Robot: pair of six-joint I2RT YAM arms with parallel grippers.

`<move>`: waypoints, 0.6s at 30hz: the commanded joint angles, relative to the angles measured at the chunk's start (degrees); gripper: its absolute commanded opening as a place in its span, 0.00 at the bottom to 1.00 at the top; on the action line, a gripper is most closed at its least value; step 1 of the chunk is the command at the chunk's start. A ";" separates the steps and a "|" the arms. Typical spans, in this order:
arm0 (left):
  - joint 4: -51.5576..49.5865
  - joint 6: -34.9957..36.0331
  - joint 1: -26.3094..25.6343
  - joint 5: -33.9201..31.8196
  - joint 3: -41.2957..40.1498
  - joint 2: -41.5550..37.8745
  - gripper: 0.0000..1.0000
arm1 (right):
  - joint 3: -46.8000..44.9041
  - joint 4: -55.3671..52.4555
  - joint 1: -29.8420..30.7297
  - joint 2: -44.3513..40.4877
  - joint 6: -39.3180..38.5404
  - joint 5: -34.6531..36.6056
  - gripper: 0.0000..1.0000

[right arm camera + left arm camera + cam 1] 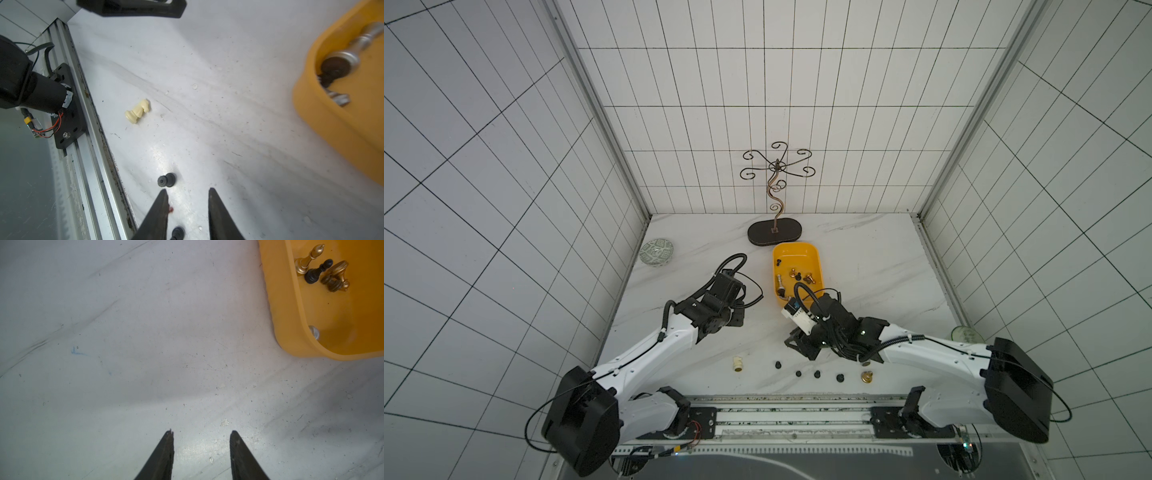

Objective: Put the chess pieces into the storage box
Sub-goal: Pick up the chess piece at the center of the board.

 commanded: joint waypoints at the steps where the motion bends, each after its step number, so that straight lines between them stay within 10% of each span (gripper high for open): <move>1: 1.11 -1.17 1.21 0.88 -1.15 -1.77 0.44 | -1.52 2.48 3.60 3.04 -0.29 3.31 0.33; 18: 1.82 -0.80 4.20 3.17 -4.08 -4.69 0.44 | 2.82 1.88 9.25 12.81 -2.40 9.67 0.35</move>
